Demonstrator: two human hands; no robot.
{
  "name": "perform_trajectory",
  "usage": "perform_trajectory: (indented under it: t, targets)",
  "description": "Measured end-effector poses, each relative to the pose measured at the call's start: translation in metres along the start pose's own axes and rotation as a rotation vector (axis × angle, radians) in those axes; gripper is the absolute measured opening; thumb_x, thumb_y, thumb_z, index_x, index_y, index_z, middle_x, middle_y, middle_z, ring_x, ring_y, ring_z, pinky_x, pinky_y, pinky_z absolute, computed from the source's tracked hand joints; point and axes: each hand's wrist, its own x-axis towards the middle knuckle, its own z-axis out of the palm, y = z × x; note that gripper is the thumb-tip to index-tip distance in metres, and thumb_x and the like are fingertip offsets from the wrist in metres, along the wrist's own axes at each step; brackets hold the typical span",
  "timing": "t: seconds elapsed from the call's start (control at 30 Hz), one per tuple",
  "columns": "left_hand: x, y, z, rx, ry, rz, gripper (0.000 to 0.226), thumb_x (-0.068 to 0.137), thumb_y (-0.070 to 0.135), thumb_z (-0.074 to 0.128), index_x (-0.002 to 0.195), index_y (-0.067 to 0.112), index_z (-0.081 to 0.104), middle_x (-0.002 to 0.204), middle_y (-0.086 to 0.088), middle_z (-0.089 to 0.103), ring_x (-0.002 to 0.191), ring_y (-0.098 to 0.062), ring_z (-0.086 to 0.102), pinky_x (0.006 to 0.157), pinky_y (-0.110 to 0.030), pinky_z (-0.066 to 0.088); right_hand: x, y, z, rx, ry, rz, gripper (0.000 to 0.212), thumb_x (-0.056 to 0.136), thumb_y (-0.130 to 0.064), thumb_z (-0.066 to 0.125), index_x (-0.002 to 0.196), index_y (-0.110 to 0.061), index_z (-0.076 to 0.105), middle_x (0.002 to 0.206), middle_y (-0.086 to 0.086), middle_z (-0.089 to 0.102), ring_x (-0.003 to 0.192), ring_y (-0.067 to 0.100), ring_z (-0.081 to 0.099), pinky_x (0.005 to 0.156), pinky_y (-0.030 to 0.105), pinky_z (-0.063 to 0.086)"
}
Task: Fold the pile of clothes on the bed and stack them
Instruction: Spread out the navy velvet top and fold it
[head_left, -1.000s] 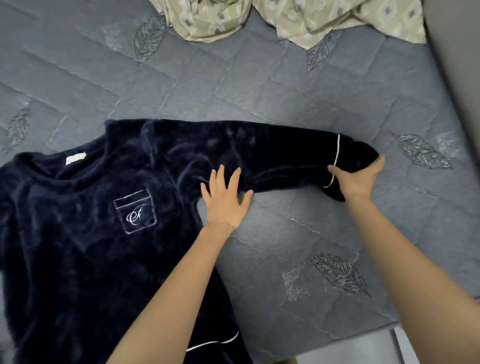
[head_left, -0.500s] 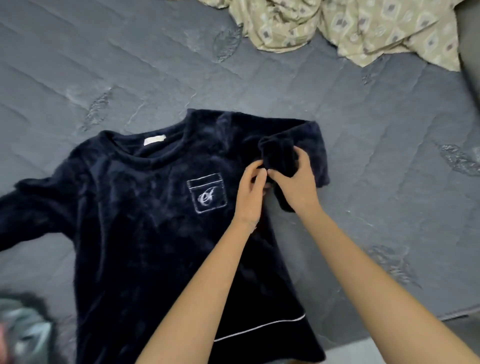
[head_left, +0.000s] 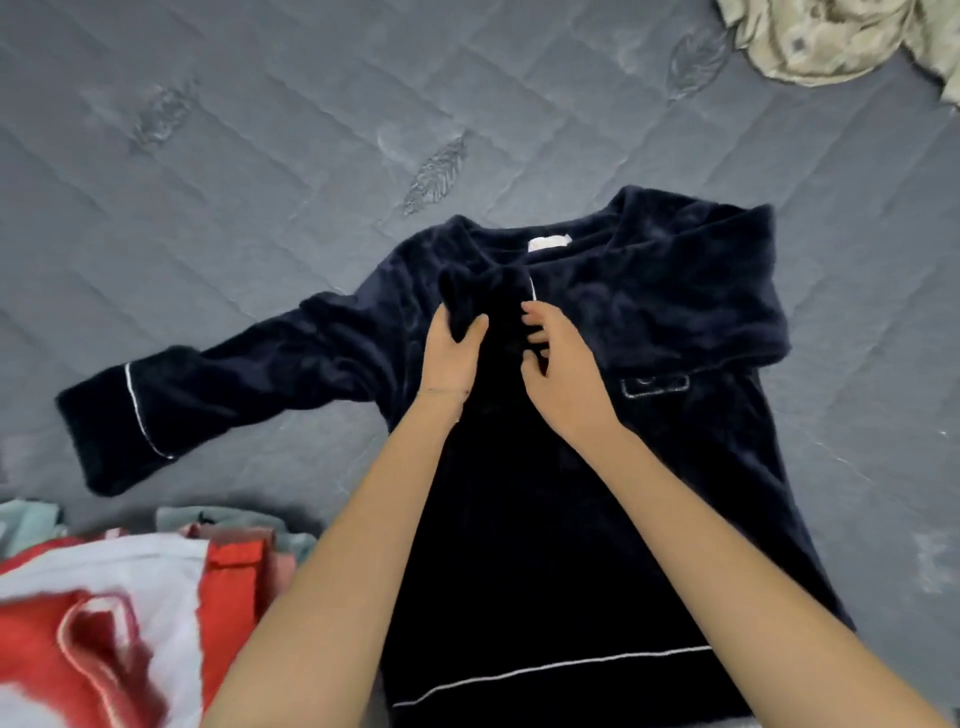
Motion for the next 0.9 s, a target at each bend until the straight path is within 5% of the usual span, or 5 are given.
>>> perform_trajectory:
  t: [0.27, 0.4, 0.6, 0.8, 0.9]
  targets:
    - [0.032, -0.029, -0.049, 0.173, 0.159, 0.054, 0.039, 0.091, 0.025, 0.063, 0.126, 0.009, 0.057, 0.12, -0.002, 0.063, 0.109, -0.013, 0.059, 0.1, -0.032, 0.047, 0.026, 0.047, 0.011, -0.6, -0.162, 0.199, 0.069, 0.093, -0.061, 0.041, 0.152, -0.033, 0.019, 0.162, 0.003, 0.004, 0.148, 0.027, -0.007, 0.118, 0.05, -0.002]
    - [0.037, -0.035, -0.062, 0.28, 0.142, 0.112, 0.047, 0.09, 0.017, 0.065, 0.134, 0.011, 0.05, 0.115, 0.007, 0.055, 0.104, -0.003, 0.051, 0.086, -0.003, 0.041, 0.034, 0.056, 0.018, -0.648, -0.196, 0.237, 0.073, 0.091, -0.067, 0.035, 0.153, -0.036, 0.011, 0.162, 0.002, -0.005, 0.147, 0.026, -0.014, 0.117, 0.051, -0.006]
    - [0.042, -0.055, -0.081, 0.383, 0.269, 0.199, 0.045, 0.09, 0.01, 0.062, 0.134, 0.012, 0.05, 0.116, -0.001, 0.059, 0.088, -0.007, 0.057, 0.079, -0.002, 0.042, 0.042, 0.057, 0.039, -0.709, -0.232, 0.31, 0.078, 0.091, -0.066, 0.035, 0.154, -0.033, 0.001, 0.16, 0.006, -0.015, 0.146, 0.03, -0.019, 0.117, 0.053, -0.008]
    - [0.044, -0.064, -0.136, 0.331, 0.718, 0.189, 0.032, 0.092, 0.004, 0.053, 0.122, 0.01, 0.058, 0.114, -0.005, 0.053, 0.104, -0.023, 0.055, 0.093, -0.033, 0.047, 0.035, 0.023, 0.078, -0.662, -0.185, -0.086, 0.073, 0.093, -0.06, 0.037, 0.153, -0.034, 0.006, 0.161, 0.006, -0.01, 0.147, 0.027, -0.012, 0.116, 0.047, -0.01]
    - [0.052, -0.068, -0.179, 0.378, 0.821, 0.083, 0.032, 0.092, 0.004, 0.051, 0.123, 0.008, 0.057, 0.119, -0.017, 0.053, 0.111, -0.033, 0.052, 0.101, -0.043, 0.04, 0.035, 0.017, 0.101, -0.757, -0.289, -0.076, 0.074, 0.091, -0.065, 0.032, 0.153, -0.037, 0.003, 0.16, 0.005, -0.015, 0.146, 0.032, -0.017, 0.115, 0.049, -0.011]
